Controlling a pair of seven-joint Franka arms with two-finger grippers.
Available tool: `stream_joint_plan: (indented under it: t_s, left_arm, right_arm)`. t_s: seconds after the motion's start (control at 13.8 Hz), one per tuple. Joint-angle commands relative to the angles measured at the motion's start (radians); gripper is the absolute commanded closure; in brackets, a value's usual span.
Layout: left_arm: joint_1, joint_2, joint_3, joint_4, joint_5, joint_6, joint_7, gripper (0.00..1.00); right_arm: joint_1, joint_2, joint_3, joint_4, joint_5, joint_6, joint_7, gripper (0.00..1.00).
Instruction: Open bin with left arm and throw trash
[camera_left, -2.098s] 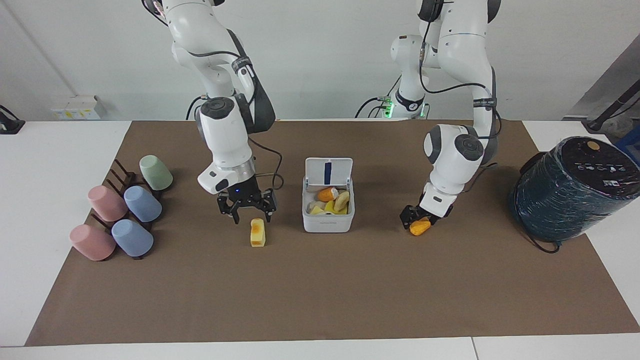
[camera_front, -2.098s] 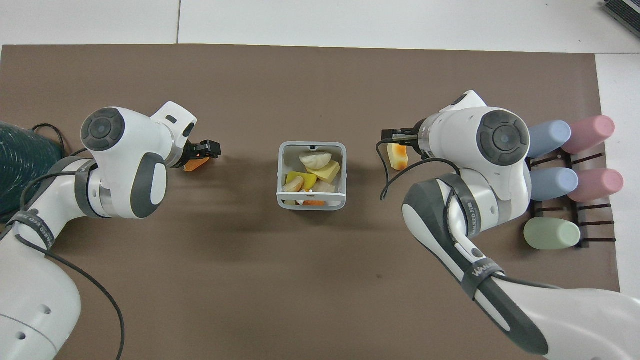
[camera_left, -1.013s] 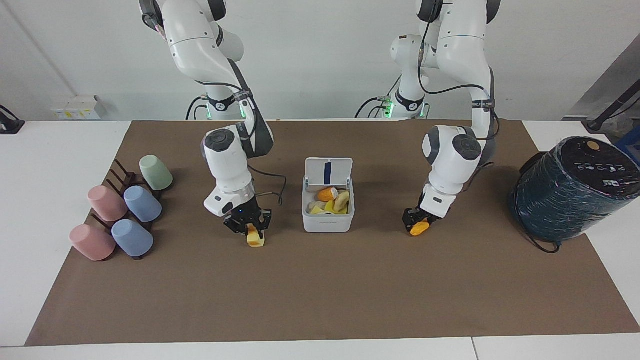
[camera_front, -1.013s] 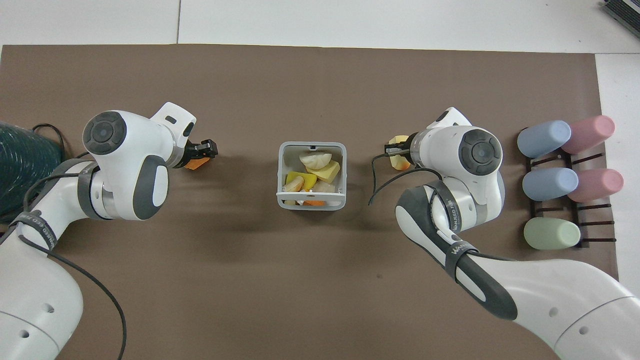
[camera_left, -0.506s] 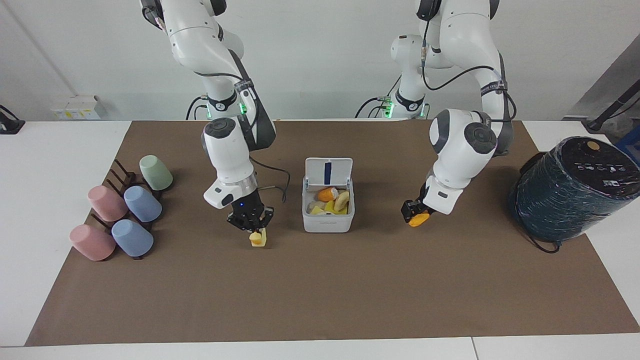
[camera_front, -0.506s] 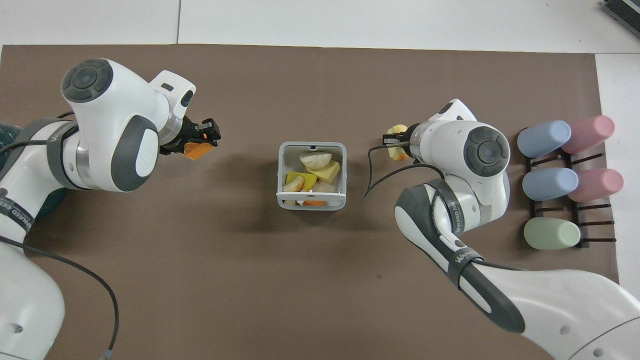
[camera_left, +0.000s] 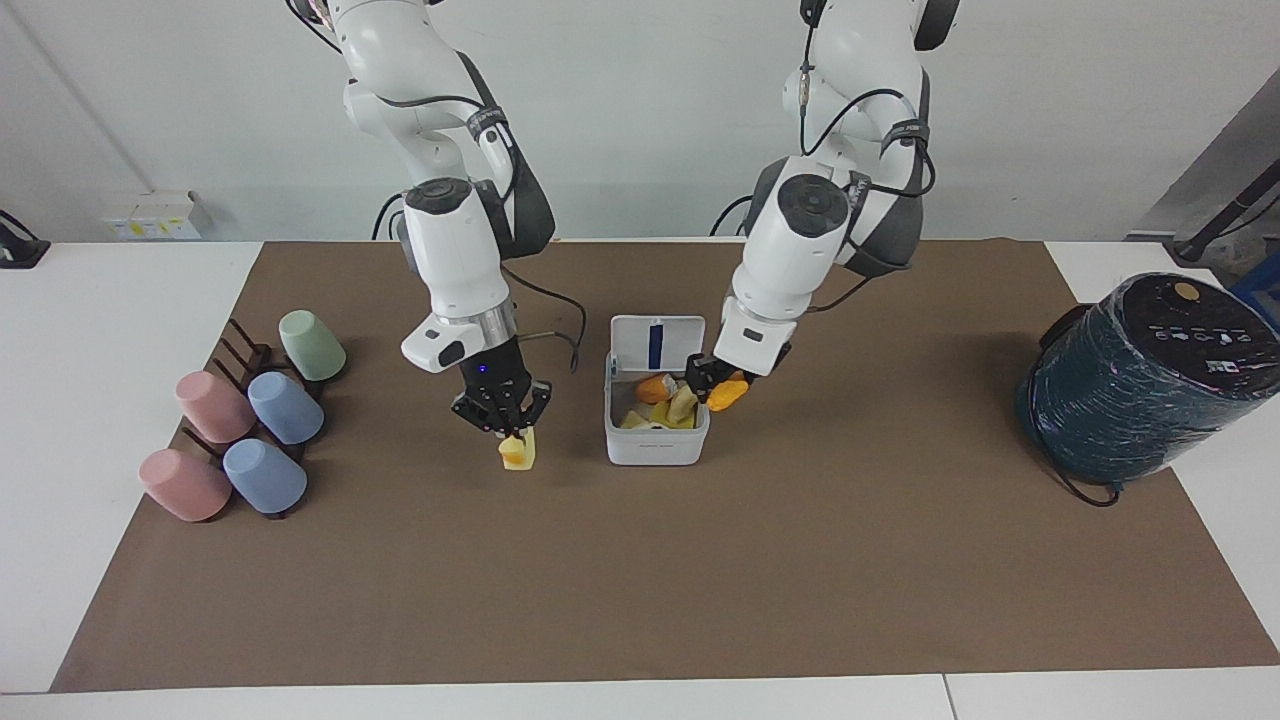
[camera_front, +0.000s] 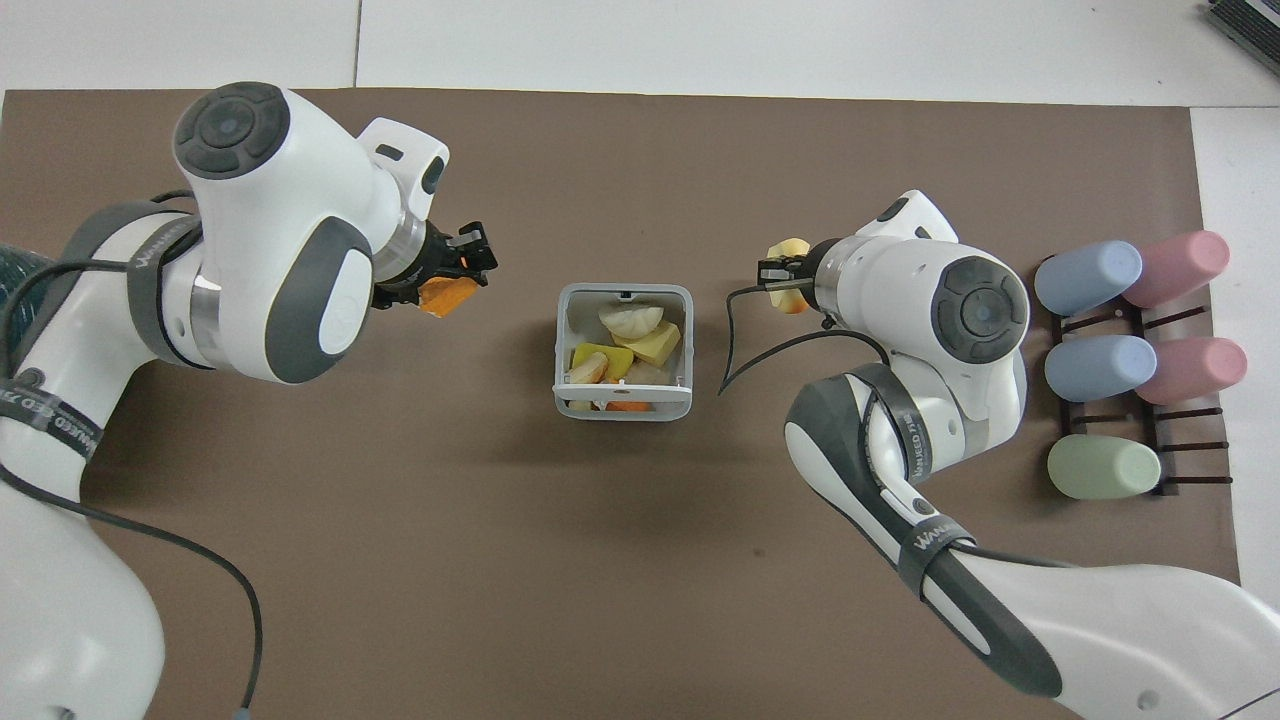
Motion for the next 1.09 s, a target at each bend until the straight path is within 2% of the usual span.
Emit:
stream_joint_plan:
  t_s: [0.0,0.07,0.14,0.29,0.43,1.01]
  left_arm:
    - [-0.060,0.008,0.014,0.002,-0.026,0.085,-0.038,0.72]
    - [-0.072,0.008,0.014,-0.005,-0.026,0.096,-0.041,0.70]
    - [-0.080,0.008,0.014,-0.007,-0.026,0.098,-0.039,0.58]
    - [-0.084,0.008,0.014,-0.005,-0.024,0.098,-0.036,0.12]
    - [-0.084,0.008,0.014,-0.004,-0.014,0.084,-0.033,0.01]
    - [-0.097,0.005,0.022,-0.001,-0.018,0.086,-0.042,0.00]
  right_arm:
    - [-0.007,-0.078,0.008,-0.012,0.002,-0.087,0.020,1.00]
    - [-0.007,-0.101,0.008,-0.014,0.002,-0.116,0.020,1.00]
    - [-0.007,-0.121,0.008,-0.014,0.002,-0.145,0.019,1.00]
    - [-0.009,-0.153,0.006,-0.014,0.002,-0.198,0.013,1.00]
    - [-0.009,-0.163,0.006,-0.015,0.002,-0.212,0.013,1.00]
    - [-0.009,-0.161,0.006,-0.018,0.002,-0.210,0.011,1.00]
